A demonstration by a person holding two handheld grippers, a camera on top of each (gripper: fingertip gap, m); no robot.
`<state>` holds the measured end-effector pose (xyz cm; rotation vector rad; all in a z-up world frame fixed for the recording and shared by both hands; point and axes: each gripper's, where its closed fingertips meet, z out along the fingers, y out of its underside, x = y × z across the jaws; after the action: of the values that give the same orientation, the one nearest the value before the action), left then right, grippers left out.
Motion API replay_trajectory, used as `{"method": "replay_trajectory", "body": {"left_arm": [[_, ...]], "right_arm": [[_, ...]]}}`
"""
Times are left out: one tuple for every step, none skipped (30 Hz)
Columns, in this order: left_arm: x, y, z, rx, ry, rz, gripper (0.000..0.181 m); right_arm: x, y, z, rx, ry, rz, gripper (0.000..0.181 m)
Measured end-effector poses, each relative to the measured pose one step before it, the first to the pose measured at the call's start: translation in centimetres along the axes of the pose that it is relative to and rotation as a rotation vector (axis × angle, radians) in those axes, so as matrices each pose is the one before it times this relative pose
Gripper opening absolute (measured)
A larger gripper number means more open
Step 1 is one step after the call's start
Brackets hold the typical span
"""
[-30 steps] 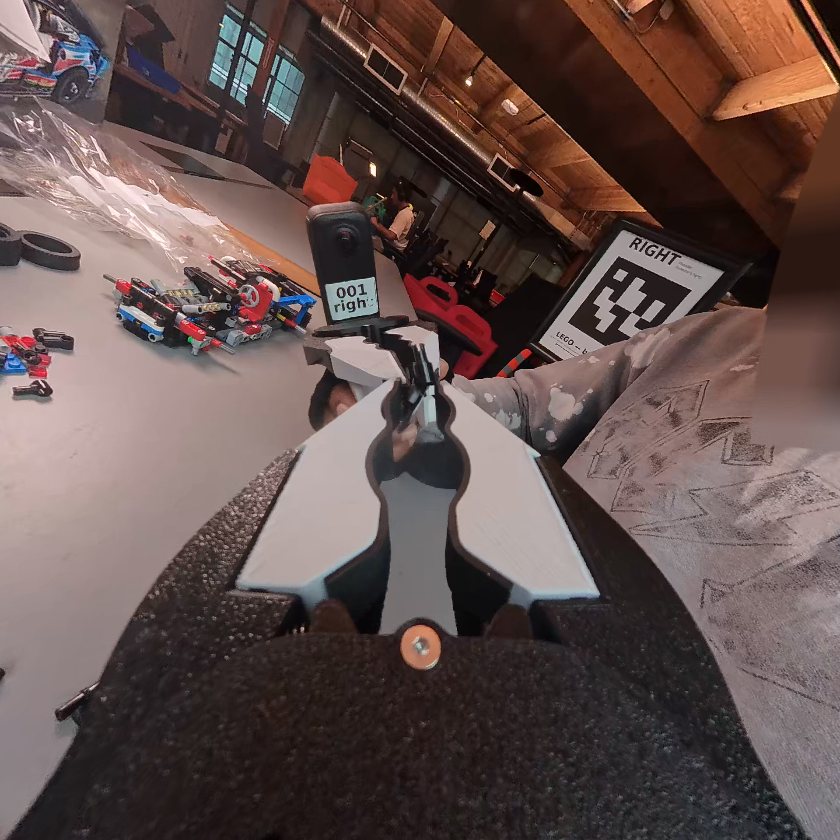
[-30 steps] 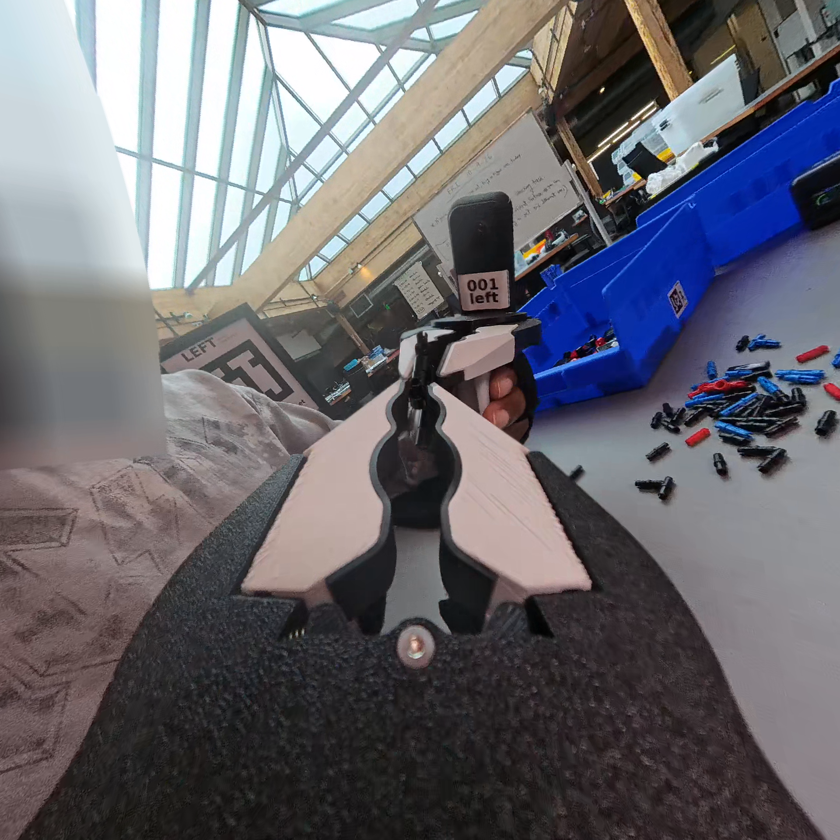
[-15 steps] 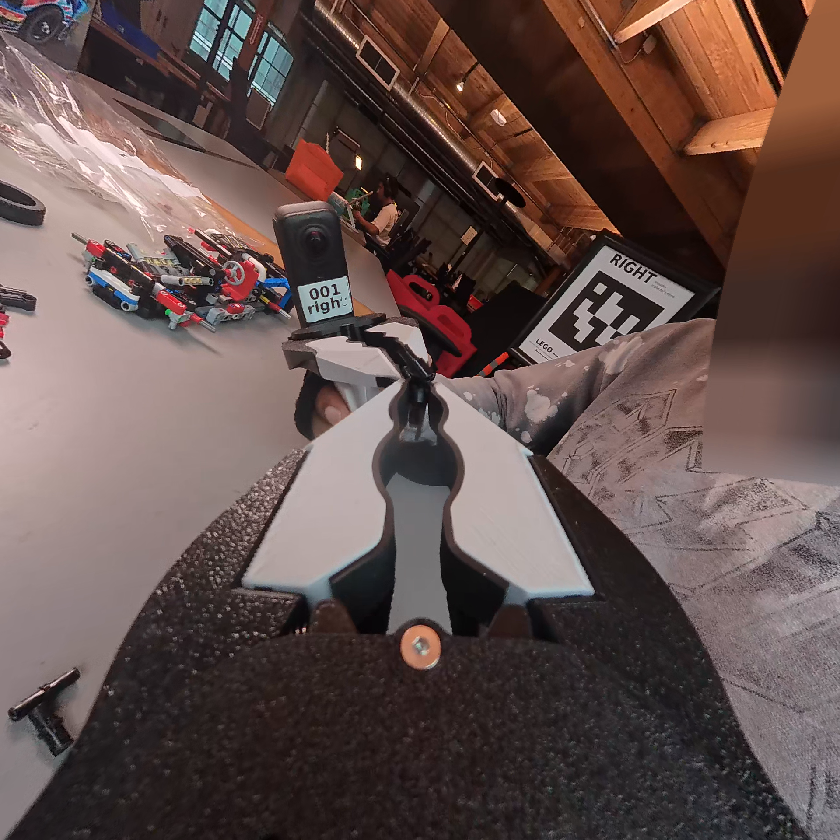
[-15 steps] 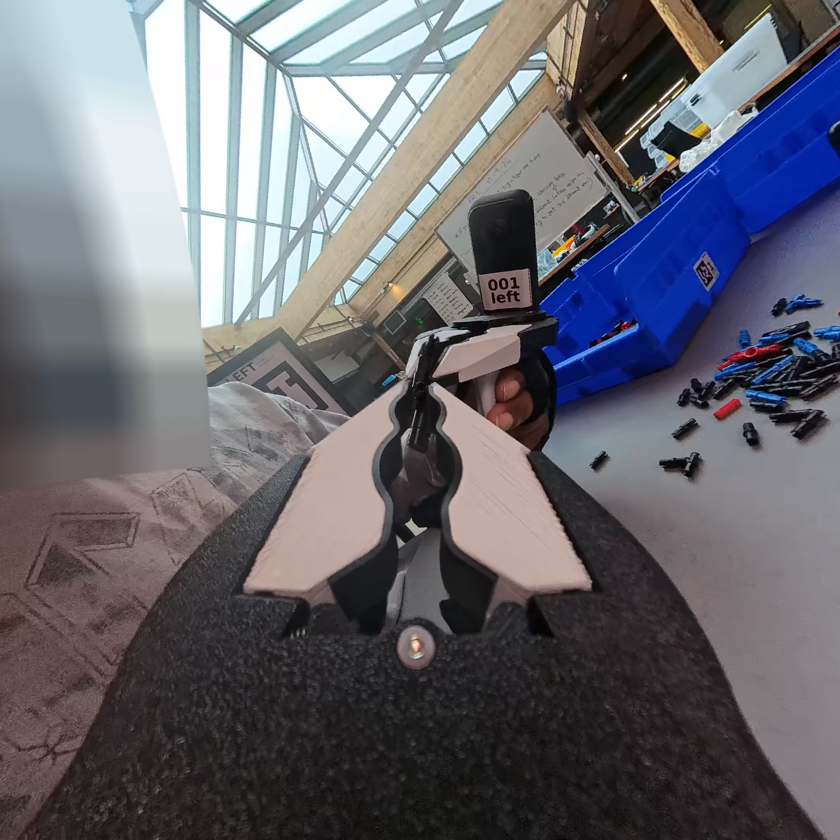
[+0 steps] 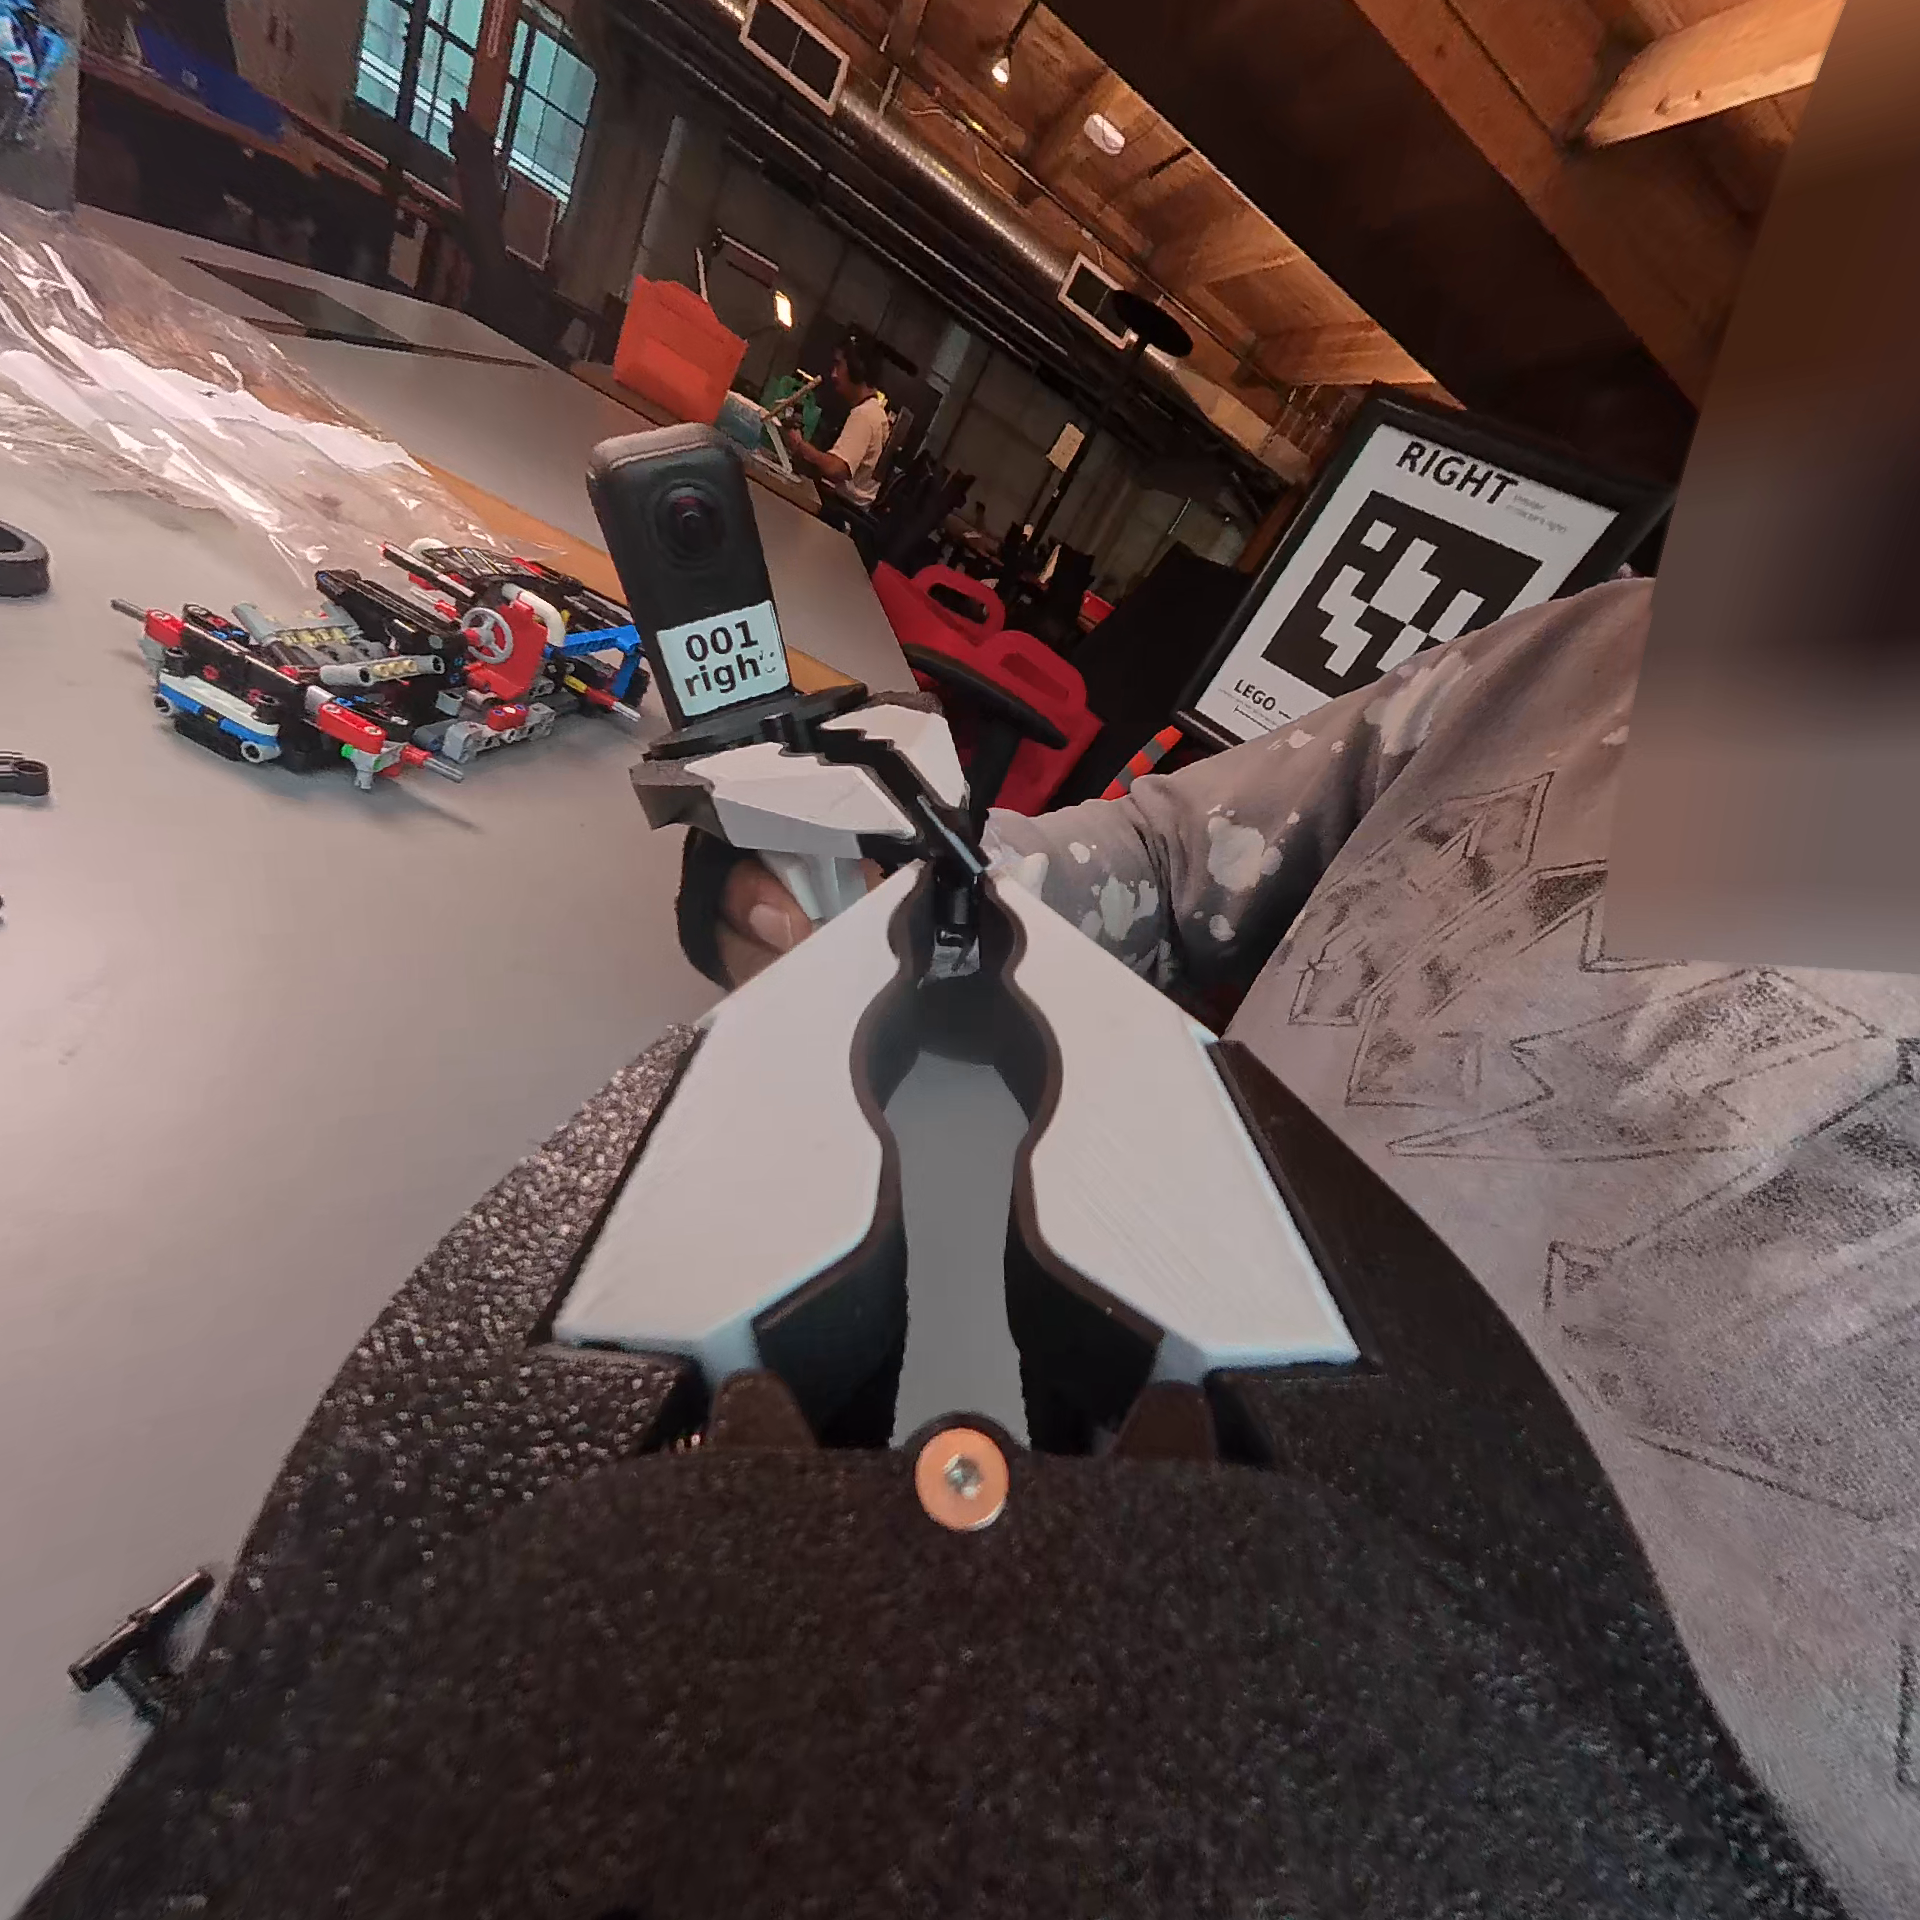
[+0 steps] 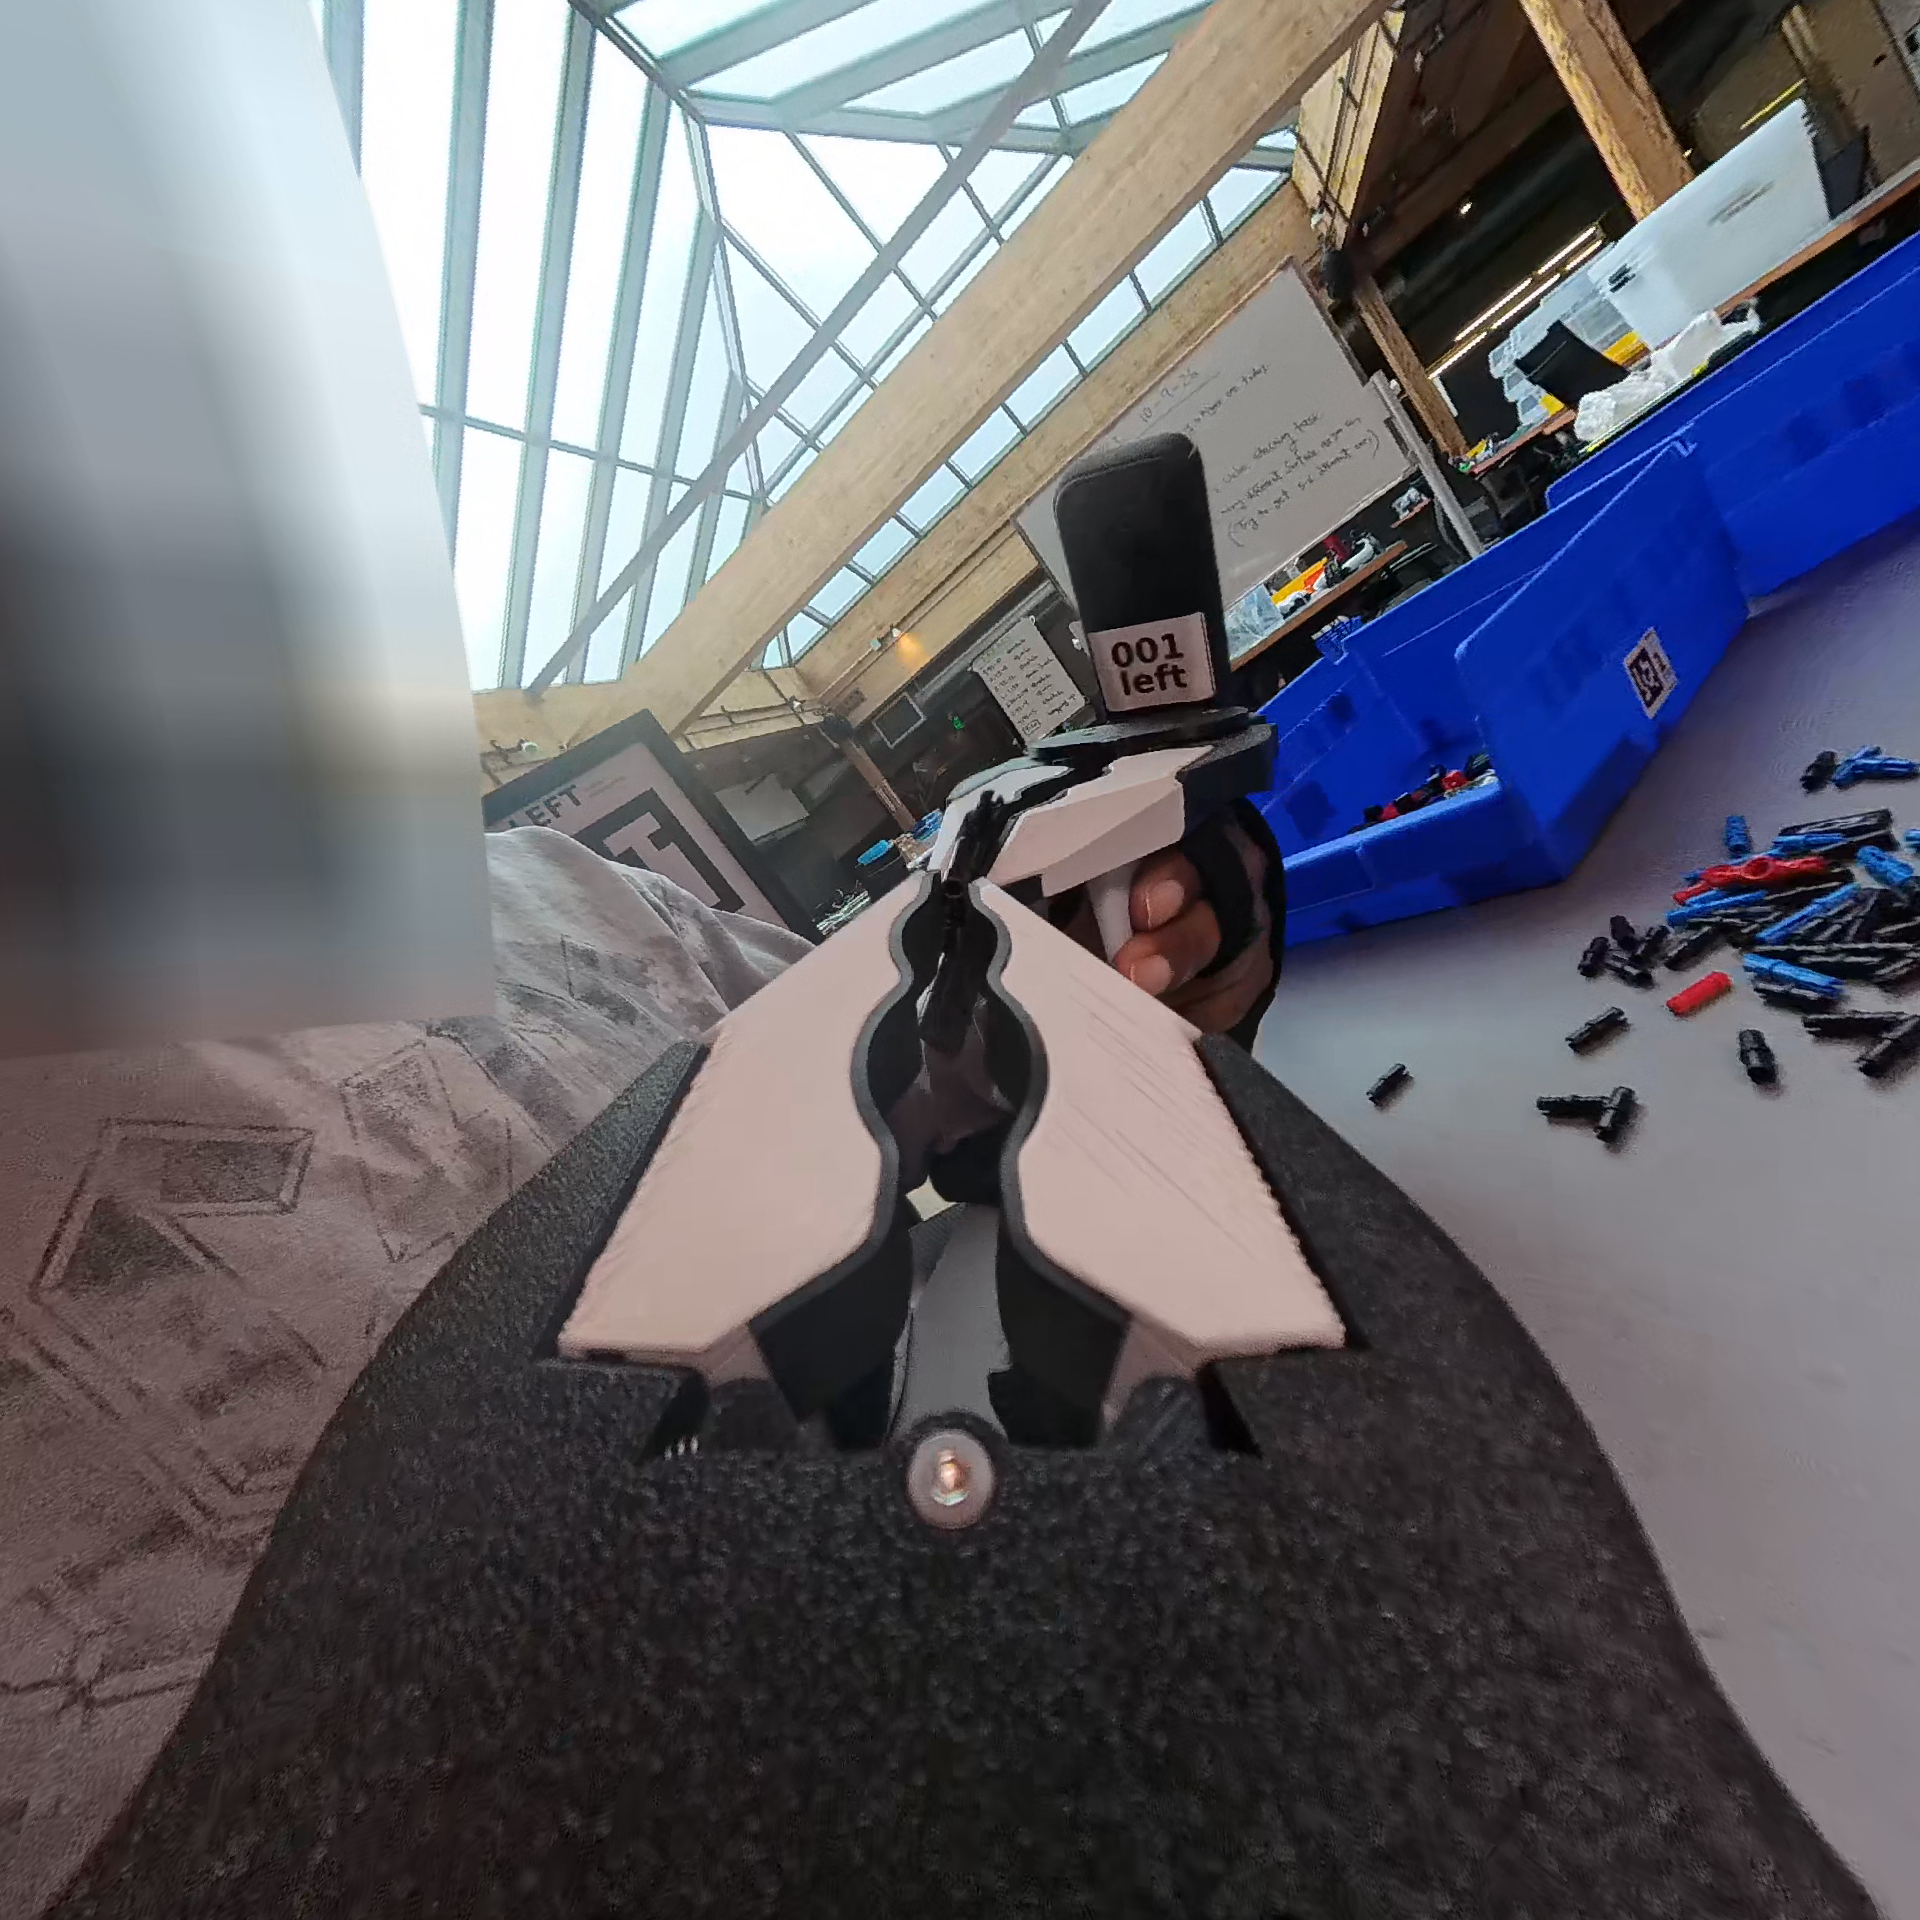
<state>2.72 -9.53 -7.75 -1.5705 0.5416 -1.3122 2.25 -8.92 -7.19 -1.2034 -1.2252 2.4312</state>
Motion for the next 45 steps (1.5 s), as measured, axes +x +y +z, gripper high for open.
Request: {"method": "replay_trajectory", "body": {"left_arm": [[0.064, -0.01, -0.024, -0.0019, -0.0003, 0.0078, 0.005], [0.028, -0.041, -0.001, -0.0005, -0.003, 0.0075, 0.004], [0.032, 0.014, -0.022, -0.0065, -0.0009, 0.0093, 0.004], [-0.006, -0.006, -0.035, -0.0069, -0.0056, 0.0114, 0.005], [0.023, -0.014, -0.008, -0.0063, -0.0051, 0.0112, 0.005], [0.021, 0.008, 0.017, -0.0066, -0.0043, 0.0087, 0.005], [0.082, 0.114, 0.019, -0.0112, 0.0008, 0.0094, 0.005], [0.478, 0.691, 0.114, -0.0408, 0.0253, 0.0162, 0.003], [-0.081, 1.403, 0.425, -0.0683, -0.0195, 0.0259, 0.005], [-0.411, 1.114, 0.558, -0.0509, -0.039, 0.0171, 0.005], [-0.556, 0.406, 0.325, -0.02, -0.0382, 0.0054, 0.005], [-0.486, -0.07, -0.017, -0.0038, -0.0238, -0.0031, 0.005], [-0.453, -0.192, -0.232, 0.0021, -0.0137, -0.0049, 0.005], [-0.545, 0.079, -0.247, -0.0104, -0.0119, -0.0076, 0.005], [-0.696, 0.515, -0.156, -0.0317, -0.0214, -0.0094, 0.005], [-0.635, 0.842, -0.069, -0.0468, -0.0219, -0.0072, 0.005], [-0.524, 0.783, -0.045, -0.0389, -0.0206, -0.0109, 0.005], [-0.512, 0.548, -0.07, -0.0232, -0.0242, -0.0109, 0.005], [-0.293, 0.464, -0.056, -0.0207, -0.0105, -0.0123, 0.005], [-0.212, 0.411, -0.022, -0.0205, -0.0049, -0.0121, 0.005], [-0.366, 0.242, 0.004, -0.011, -0.0176, -0.0026, 0.006], [-0.318, 0.109, -0.003, -0.0033, -0.0153, 0.0001, 0.005], [-0.167, 0.064, 0.0, -0.0002, -0.0039, -0.0063, 0.005], [-0.179, -0.036, -0.02, 0.0061, -0.0049, -0.0093, 0.005], [-0.22, -0.132, -0.06, 0.0106, -0.0098, -0.008, 0.005], [-0.163, -0.13, -0.094, 0.0094, -0.0077, -0.005, 0.005], [-0.121, -0.13, -0.088, 0.0096, -0.0052, -0.0043, 0.005], [-0.139, -0.125, -0.094, 0.0095, -0.0071, -0.0047, 0.005], [-0.149, -0.131, -0.094, 0.0091, -0.0064, -0.005, 0.005], [-0.058, -0.122, -0.101, 0.0087, -0.0003, -0.0049, 0.005], [-0.068, -0.131, -0.095, 0.0094, 0.0, -0.0053, 0.005], [-0.107, -0.157, -0.101, 0.011, -0.0033, -0.0056, 0.005], [-0.112, -0.141, -0.089, 0.0101, -0.0024, -0.0061, 0.005], [-0.138, -0.218, -0.119, 0.0144, -0.0038, -0.0063, 0.005], [-0.164, -0.323, -0.17, 0.0222, -0.0059, -0.0071, 0.005], [-0.119, -0.508, -0.245, 0.0329, -0.0036, -0.006, 0.005], [-0.05, -0.734, -0.345, 0.0468, 0.0006, -0.0038, 0.005], [0.05, -0.909, -0.416, 0.0585, 0.005, -0.002, 0.005], [0.113, -0.967, -0.425, 0.0618, 0.0095, -0.0031, 0.005], [0.151, -0.942, -0.37, 0.0591, 0.011, -0.0032, 0.005], [0.19, -0.836, -0.306, 0.054, 0.0115, -0.0003, 0.005], [0.212, -0.662, -0.175, 0.0438, 0.0112, 0.0021, 0.005], [0.204, -0.512, -0.082, 0.0375, 0.009, 0.0043, 0.005], [0.123, -0.427, -0.011, 0.0351, 0.0028, 0.0055, 0.005], [0.091, -0.354, 0.033, 0.0336, -0.0018, 0.0078, 0.005]], "right_arm": [[-0.049, -0.06, 0.055, 0.0037, -0.001, 0.0088, 0.002], [-0.023, -0.093, 0.049, 0.0054, 0.0005, 0.006, 0.002], [-0.032, 0.0, 0.061, -0.0008, 0.0006, 0.0035, 0.002], [0.025, -0.091, 0.057, 0.0052, 0.0034, 0.0035, 0.002], [-0.064, -0.049, 0.052, 0.0035, -0.0043, 0.0028, 0.002], [-0.024, -0.063, 0.019, 0.0034, -0.0028, 0.0002, 0.002], [0.025, -0.29, -0.059, 0.0178, 0.0005, -0.004, 0.002], [0.05, -2.499, -0.963, 0.1372, -0.0098, 0.0413, 0.002], [0.274, -2.557, -1.212, 0.0943, 0.0102, 0.0235, 0.002], [0.781, -0.644, -0.722, -0.0347, 0.094, -0.1089, 0.002], [0.455, 0.722, -0.153, -0.0907, 0.0825, -0.1203, 0.002], [0.631, 0.845, 0.136, -0.0662, 0.0755, -0.0544, 0.003], [1.201, 1.078, 0.213, -0.0599, 0.0895, -0.0478, 0.003], [1.219, 1.232, 0.31, -0.0606, 0.0758, -0.0463, 0.003], [0.988, 1.326, 0.46, -0.0728, 0.0582, -0.04, 0.003], [1.172, 1.411, 0.57, -0.0908, 0.0711, -0.054, 0.003], [1.171, 1.485, 0.703, -0.1053, 0.0704, -0.0675, 0.003], [0.856, 1.197, 0.91, -0.0972, 0.055, -0.0578, 0.004], [0.302, 0.435, 0.962, -0.0593, 0.0293, -0.0478, 0.004], [0.193, -0.039, 1.004, -0.0328, 0.0287, -0.0639, 0.004], [0.358, -0.016, 1.075, -0.0395, 0.0398, -0.0587, 0.004], [0.038, -0.014, 1.112, -0.0392, 0.0171, -0.0456, 0.004], [-0.327, -0.285, 1.077, -0.0172, -0.0104, -0.0326, 0.004], [-0.231, -0.403, 0.986, -0.0037, -0.0091, -0.0174, 0.004], [0.147, -0.357, 0.762, -0.0088, 0.0114, -0.0183, 0.004], [0.235, -0.72, 0.46, 0.0216, 0.0152, -0.023, 0.009], [0.234, -0.854, 0.179, 0.0378, 0.0107, -0.0044, 0.014], [0.072, -0.655, 0.049, 0.0324, -0.0069, 0.0204, 0.019], [-0.106, -0.396, -0.072, 0.022, -0.0235, 0.0346, 0.024], [0.006, -0.312, -0.248, 0.0254, -0.0183, 0.0333, 0.03], [0.126, -0.388, -0.424, 0.0334, -0.0106, 0.0233, 0.032], [0.076, -0.567, -0.525, 0.046, -0.0153, 0.0275, 0.034], [0.022, -0.647, -0.563, 0.0478, -0.0219, 0.0403, 0.035], [-0.123, -0.676, -0.605, 0.0445, -0.0366, 0.0512, 0.036], [-0.153, -0.736, -0.673, 0.0443, -0.0383, 0.0577, 0.036], [-0.29, -0.797, -0.758, 0.0454, -0.0444, 0.0523, 0.036], [-0.559, -0.765, -0.792, 0.0447, -0.0555, 0.047, 0.036], [-0.736, -0.597, -0.754, 0.0364, -0.0606, 0.0421, 0.036], [-0.872, -0.33, -0.606, 0.0243, -0.0619, 0.0336, 0.036], [-1.007, -0.053, -0.392, 0.0123, -0.0609, 0.0256, 0.036], [-0.988, 0.078, -0.123, 0.0079, -0.0519, 0.0166, 0.036], [-0.866, 0.082, 0.147, 0.0099, -0.0398, 0.01, 0.036], [-0.812, 0.052, 0.357, 0.0104, -0.0361, 0.0073, 0.035], [-0.679, 0.11, 0.509, 0.0023, -0.0296, 0.0099, 0.036], [-0.419, 0.043, 0.5, 0.0046, -0.0154, 0.0037, 0.032]]}}
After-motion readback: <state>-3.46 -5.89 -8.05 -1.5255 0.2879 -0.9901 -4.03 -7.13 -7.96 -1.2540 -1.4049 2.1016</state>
